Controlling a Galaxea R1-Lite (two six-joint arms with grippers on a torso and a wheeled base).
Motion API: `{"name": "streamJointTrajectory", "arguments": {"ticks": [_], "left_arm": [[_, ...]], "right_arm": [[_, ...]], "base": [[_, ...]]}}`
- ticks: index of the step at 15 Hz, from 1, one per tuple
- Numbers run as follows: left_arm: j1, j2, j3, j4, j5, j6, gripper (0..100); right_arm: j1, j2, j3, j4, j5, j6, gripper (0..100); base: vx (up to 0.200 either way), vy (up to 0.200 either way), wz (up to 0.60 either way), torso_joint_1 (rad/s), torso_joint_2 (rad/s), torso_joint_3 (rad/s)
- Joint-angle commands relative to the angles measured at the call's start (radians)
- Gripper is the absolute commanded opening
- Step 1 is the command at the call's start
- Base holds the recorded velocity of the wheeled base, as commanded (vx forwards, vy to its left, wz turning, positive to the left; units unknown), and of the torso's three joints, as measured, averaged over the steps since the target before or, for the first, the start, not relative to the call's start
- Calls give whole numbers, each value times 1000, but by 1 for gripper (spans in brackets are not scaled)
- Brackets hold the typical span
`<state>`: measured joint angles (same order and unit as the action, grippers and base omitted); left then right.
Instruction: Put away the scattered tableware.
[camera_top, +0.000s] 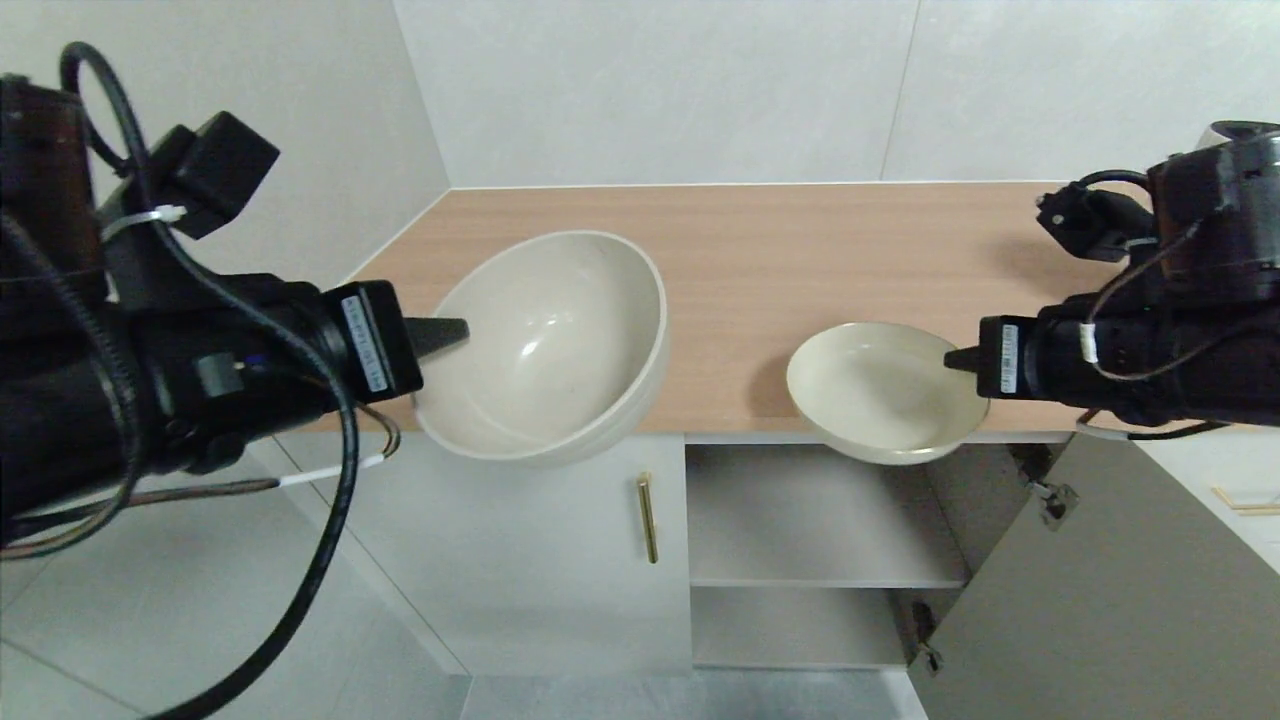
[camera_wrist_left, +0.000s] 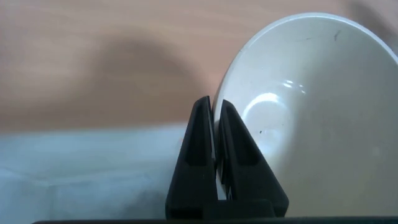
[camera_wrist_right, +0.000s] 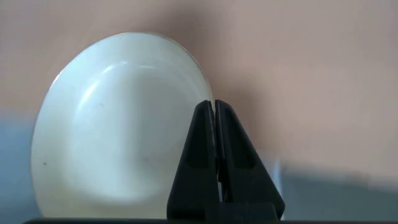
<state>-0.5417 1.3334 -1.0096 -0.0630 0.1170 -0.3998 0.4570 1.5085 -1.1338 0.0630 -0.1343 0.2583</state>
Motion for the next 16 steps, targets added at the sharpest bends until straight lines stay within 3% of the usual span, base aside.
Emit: {"name": "streamJointTrajectory", "arguments": {"ticks": [1, 2, 3, 5, 10, 14, 16], "left_arm": [[11, -123, 103, 18, -71, -34, 0], [39, -126, 146, 17, -82, -82, 0], [43, -135, 186, 17, -85, -106, 0], [57, -149, 246, 14, -88, -109, 0], [60, -143, 249, 17, -88, -109, 0], [60, -145, 249, 20, -86, -106, 0], [60, -146, 250, 20, -86, -106, 0]], "right_arm": [[15, -212, 134, 80, 137, 13, 0], [15, -241, 189, 80, 183, 13, 0], [28, -263, 238, 78, 196, 12, 0], [45, -269, 302, 72, 194, 12, 0], [31, -255, 399, -52, 191, 6, 0], [25, -245, 408, -81, 191, 6, 0], [14, -220, 421, -103, 189, 2, 0]], "base": [[0, 0, 0, 0, 0, 0], [0, 0, 0, 0, 0, 0], [0, 0, 0, 0, 0, 0], [0, 0, 0, 0, 0, 0], [0, 0, 0, 0, 0, 0], [-200, 0, 0, 11, -1, 4], [0, 0, 0, 0, 0, 0]]}}
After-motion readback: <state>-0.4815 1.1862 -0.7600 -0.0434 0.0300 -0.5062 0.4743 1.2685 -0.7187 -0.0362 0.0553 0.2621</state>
